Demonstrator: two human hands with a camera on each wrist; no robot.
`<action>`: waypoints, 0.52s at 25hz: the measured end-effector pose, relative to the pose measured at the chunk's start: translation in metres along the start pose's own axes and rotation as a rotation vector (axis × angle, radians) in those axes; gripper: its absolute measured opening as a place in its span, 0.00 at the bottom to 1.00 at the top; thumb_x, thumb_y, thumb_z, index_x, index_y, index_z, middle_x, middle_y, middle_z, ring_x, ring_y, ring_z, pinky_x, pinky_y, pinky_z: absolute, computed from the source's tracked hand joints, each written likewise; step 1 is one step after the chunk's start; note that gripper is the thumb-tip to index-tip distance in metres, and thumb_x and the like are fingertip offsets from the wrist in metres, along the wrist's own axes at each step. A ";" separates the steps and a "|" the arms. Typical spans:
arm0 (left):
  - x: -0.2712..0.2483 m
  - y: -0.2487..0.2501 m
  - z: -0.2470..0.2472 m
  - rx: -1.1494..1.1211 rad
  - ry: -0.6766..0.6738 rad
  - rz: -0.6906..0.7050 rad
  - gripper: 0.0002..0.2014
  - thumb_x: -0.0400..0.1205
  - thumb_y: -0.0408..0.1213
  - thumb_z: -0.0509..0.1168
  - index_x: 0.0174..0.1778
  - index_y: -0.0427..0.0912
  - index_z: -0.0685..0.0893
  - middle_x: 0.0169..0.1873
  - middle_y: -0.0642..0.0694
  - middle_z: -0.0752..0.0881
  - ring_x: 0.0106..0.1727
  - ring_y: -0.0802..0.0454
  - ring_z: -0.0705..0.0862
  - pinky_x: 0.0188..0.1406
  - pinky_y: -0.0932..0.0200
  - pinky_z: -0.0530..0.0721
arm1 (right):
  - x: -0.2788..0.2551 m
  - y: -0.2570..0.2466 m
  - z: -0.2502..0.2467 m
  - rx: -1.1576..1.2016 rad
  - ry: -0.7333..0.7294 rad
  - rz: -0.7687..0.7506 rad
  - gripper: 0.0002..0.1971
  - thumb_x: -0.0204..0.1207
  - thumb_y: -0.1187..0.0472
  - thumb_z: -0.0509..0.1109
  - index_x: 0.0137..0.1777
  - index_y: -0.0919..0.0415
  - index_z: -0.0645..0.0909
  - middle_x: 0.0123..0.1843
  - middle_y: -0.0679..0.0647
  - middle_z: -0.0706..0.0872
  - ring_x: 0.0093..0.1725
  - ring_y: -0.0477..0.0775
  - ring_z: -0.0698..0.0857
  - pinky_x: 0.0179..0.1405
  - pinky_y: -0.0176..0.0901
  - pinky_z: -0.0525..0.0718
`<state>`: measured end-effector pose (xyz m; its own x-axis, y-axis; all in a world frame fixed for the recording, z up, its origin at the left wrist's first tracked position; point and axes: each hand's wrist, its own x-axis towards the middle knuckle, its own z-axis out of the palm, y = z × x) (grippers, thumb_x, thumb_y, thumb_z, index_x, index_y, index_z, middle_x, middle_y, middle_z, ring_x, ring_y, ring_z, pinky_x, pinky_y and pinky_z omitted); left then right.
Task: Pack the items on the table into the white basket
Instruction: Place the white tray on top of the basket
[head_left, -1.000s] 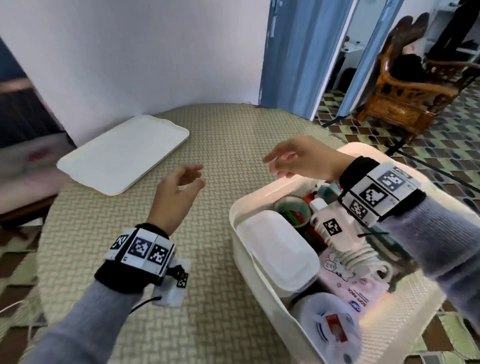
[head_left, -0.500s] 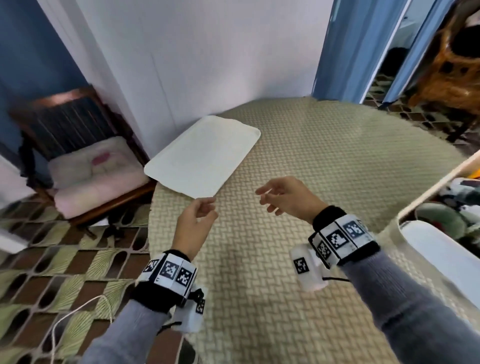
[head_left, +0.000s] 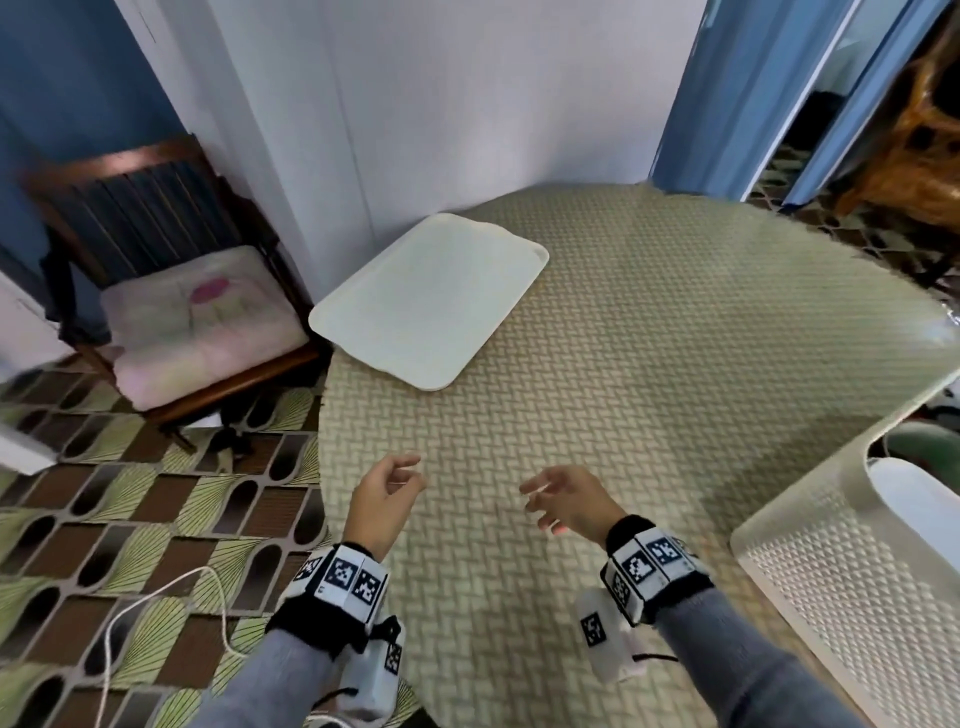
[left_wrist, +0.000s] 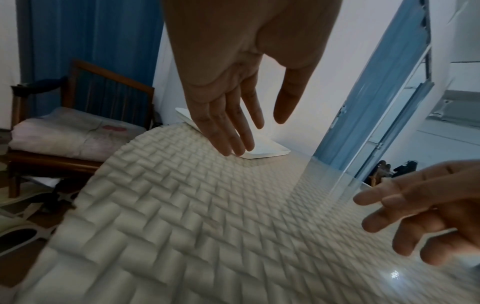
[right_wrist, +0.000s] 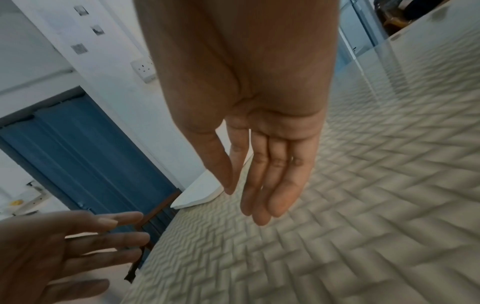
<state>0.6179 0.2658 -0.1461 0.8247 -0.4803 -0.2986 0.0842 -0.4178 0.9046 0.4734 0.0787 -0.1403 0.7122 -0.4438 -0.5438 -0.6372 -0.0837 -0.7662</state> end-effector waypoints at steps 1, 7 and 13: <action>0.003 -0.001 0.002 -0.007 0.011 -0.010 0.09 0.81 0.32 0.66 0.52 0.51 0.82 0.45 0.47 0.83 0.47 0.52 0.82 0.40 0.64 0.76 | 0.005 0.004 -0.001 -0.005 -0.007 0.005 0.08 0.80 0.71 0.63 0.51 0.62 0.83 0.44 0.57 0.87 0.33 0.51 0.83 0.29 0.37 0.81; 0.033 -0.006 0.009 0.000 0.019 -0.090 0.10 0.81 0.33 0.67 0.57 0.48 0.82 0.45 0.45 0.84 0.48 0.51 0.82 0.41 0.60 0.77 | 0.038 -0.004 0.000 -0.032 0.015 -0.031 0.07 0.80 0.69 0.64 0.49 0.60 0.83 0.46 0.55 0.85 0.33 0.48 0.82 0.29 0.34 0.79; 0.125 -0.004 -0.011 0.008 0.024 -0.194 0.21 0.81 0.36 0.67 0.71 0.41 0.76 0.44 0.46 0.82 0.54 0.45 0.82 0.57 0.47 0.82 | 0.119 -0.059 0.008 -0.239 0.152 -0.220 0.11 0.81 0.61 0.66 0.62 0.59 0.81 0.58 0.56 0.84 0.50 0.47 0.81 0.46 0.35 0.79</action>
<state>0.7269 0.2154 -0.1837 0.8068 -0.3714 -0.4595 0.2382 -0.5072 0.8283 0.5982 0.0384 -0.1625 0.7995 -0.5182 -0.3038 -0.5371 -0.3903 -0.7478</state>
